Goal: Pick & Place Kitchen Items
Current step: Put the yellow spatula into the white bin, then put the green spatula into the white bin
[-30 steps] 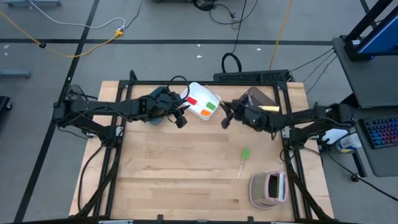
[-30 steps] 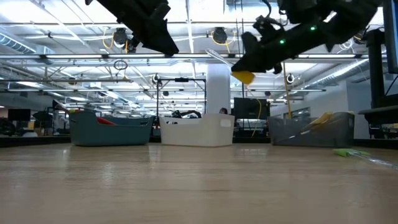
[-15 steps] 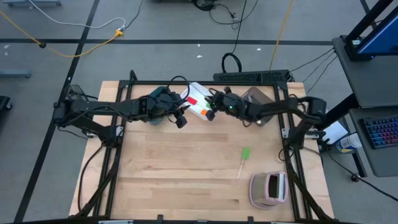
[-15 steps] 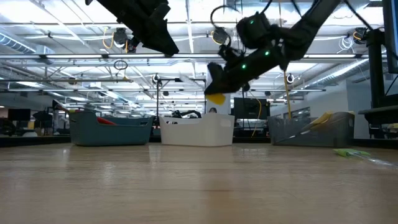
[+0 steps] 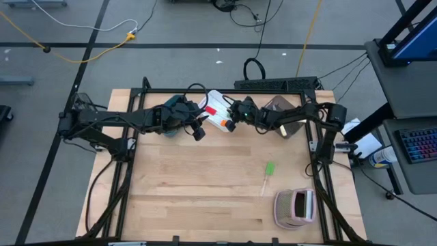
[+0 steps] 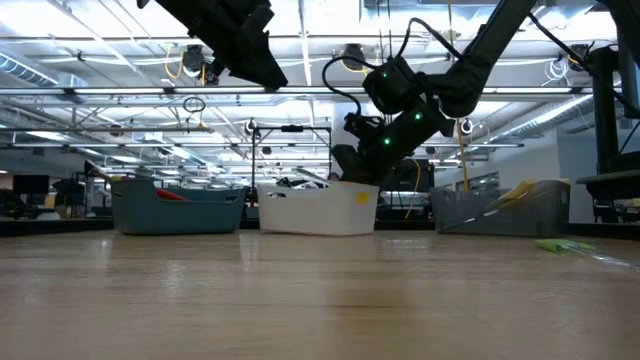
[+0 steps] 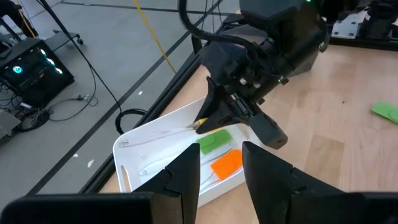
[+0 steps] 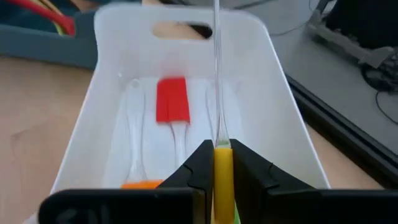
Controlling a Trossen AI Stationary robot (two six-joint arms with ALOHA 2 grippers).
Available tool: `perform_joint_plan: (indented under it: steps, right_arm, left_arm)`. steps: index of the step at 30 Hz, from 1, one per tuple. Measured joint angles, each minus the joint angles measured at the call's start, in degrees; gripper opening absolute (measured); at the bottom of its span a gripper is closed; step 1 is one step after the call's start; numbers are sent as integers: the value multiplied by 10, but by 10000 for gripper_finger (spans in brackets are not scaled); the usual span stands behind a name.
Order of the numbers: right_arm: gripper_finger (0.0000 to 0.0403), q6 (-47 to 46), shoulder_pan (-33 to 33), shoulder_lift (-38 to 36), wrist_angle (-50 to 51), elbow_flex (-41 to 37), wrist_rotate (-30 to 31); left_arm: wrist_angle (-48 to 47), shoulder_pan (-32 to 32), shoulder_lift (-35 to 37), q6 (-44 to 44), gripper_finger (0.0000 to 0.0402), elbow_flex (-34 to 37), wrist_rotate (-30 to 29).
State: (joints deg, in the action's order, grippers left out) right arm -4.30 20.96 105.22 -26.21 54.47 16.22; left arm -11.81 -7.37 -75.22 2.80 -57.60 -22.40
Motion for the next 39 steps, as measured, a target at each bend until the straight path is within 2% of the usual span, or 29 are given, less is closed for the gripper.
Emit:
perform_joint_plan:
  steps: [5, 19, 26, 35, 39]
  right_arm:
    - [31, 5, 6, -3, 43, 1, 0]
    - [38, 17, 18, -2, 52, 0, -7]
    - [77, -9, 31, -1, 51, 0, -48]
    - [136, 19, 26, 3, 47, -3, -43]
    - [158, 43, 16, 1, 10, -2, -43]
  left_arm:
    - [0, 0, 0, 3, 122, 0, 0]
    - [0, 0, 0, 3, 122, 0, 0]
    - [0, 0, 0, 4, 122, 0, 0]
    - [-1, 0, 0, 5, 122, 0, 0]
    - [-4, 0, 0, 5, 122, 0, 0]
